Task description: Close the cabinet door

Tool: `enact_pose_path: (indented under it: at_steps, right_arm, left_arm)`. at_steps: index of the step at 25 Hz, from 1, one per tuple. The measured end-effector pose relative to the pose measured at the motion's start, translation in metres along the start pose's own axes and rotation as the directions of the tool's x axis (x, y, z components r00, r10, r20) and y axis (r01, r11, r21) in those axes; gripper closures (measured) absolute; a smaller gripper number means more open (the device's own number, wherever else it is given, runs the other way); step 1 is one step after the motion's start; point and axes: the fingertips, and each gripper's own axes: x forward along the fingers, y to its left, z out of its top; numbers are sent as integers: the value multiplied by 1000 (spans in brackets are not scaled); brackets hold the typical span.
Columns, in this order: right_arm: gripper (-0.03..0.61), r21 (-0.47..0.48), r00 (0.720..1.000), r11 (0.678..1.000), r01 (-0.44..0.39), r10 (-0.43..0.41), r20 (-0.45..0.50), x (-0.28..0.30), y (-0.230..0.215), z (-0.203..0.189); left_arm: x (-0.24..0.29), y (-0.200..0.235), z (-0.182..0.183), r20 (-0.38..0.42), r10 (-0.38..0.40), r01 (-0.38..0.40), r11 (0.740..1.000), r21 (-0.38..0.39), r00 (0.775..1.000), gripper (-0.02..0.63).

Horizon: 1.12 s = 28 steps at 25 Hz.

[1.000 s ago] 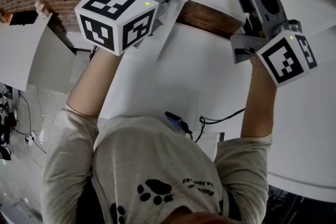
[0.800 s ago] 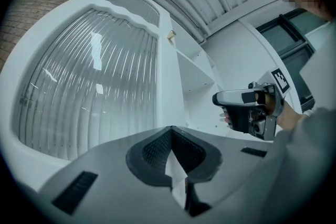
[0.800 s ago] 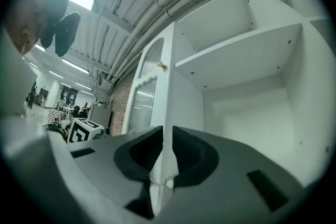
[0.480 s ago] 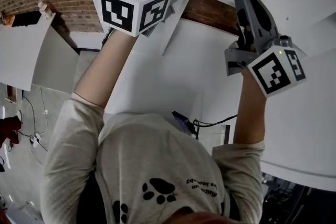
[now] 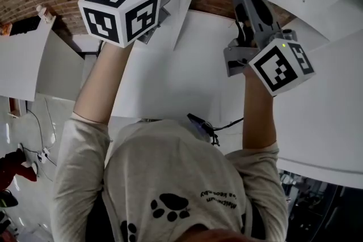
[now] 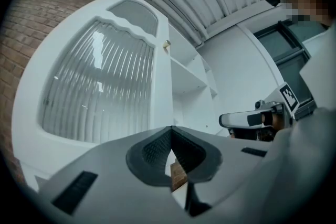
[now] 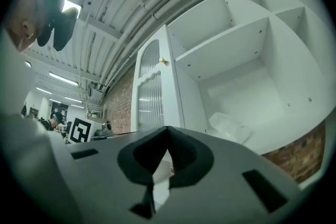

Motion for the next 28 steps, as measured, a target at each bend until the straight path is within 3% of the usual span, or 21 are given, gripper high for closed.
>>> enact_pose_path:
  at_steps: [6, 11, 17, 23, 28]
  right_arm:
    - [569, 73, 1000, 997, -12, 11, 15, -2, 15, -15]
    - [569, 67, 1000, 997, 22, -23, 15, -12, 26, -31]
    - [569, -26, 991, 991, 132, -132, 7, -38, 32, -54]
    - [569, -153, 977, 966, 210, -213, -2, -62, 49, -78]
    - [569, -240, 973, 948, 211, -227, -43, -72, 72, -113]
  left_arm:
    - [-52, -2, -2, 13, 93, -93, 995, 28, 996, 606]
    - [-98, -9, -9, 7, 179, -179, 980, 85, 984, 605]
    - [-138, -18, -29, -9, 270, -265, 952, 156, 963, 606]
    - [-156, -37, -59, -48, 287, -277, 950, 145, 957, 606]
    - [-167, -54, -99, -111, 286, -273, 955, 120, 952, 605]
